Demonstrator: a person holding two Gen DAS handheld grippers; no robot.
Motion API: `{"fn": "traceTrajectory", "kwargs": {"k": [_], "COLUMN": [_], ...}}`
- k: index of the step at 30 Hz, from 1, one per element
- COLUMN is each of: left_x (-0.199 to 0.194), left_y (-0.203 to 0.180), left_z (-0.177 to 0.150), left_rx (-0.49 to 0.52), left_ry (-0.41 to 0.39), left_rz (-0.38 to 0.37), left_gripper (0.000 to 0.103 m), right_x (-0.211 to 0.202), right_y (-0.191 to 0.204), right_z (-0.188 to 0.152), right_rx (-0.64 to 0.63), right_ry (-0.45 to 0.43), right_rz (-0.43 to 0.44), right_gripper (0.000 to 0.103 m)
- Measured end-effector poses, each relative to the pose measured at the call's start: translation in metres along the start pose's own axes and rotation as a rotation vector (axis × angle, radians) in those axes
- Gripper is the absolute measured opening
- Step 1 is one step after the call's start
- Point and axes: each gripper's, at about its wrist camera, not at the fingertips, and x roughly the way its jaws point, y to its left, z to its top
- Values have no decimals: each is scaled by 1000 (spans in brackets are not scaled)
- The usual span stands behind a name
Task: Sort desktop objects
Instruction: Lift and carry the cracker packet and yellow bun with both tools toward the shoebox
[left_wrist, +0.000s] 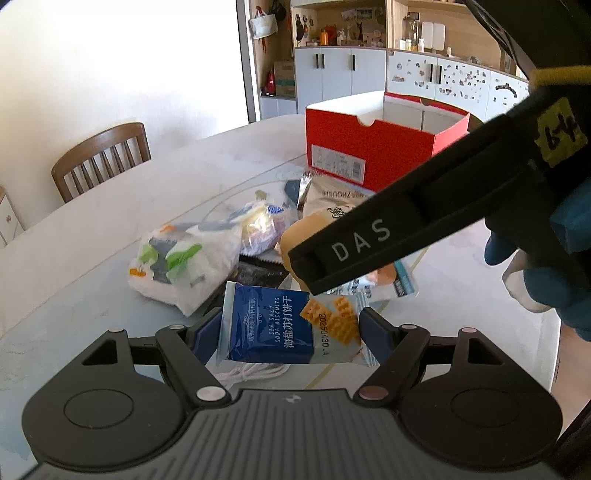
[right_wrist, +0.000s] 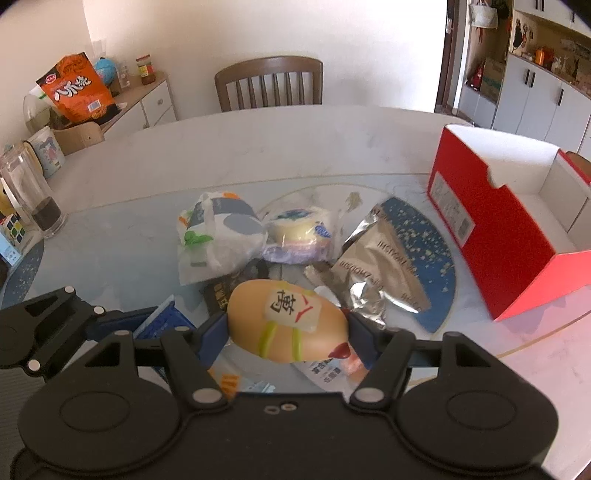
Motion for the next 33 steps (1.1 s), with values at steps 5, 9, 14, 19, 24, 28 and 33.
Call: {"fn": "traceTrajectory", "kwargs": {"k": [5,9,14,19,24,28,33], "left_x": [-4,-6,-10,-14,-18,-19,-17], "left_y": [-8,-14,-22,-30,-40,-49,-61], "left_z": [10,20,31,44,60,72,88], "left_rx": [6,4,-3,-17,-19,-16,-16], "left_ry": [-14,-20,-35,-54,-78,-90,-101], "left_rz": [0,13,17,14,16,17,14], "left_gripper": [79,79,79,79,79,79,79], "right_x": [-11,-22,-38,-50,-61,-68,-77], "right_y": [-10,-20,-32,-49,-67,-83,-102], "right_z": [2,5,9,14,19,22,25], "right_rx": [12,21,16,30,42,48,48], "right_ry": [-21,-46,-90,-112,-130,-143,-152], "right_rz": [-3,-1,-5,2,2,5,0], "right_gripper": [69,69,69,69,69,69,69]}}
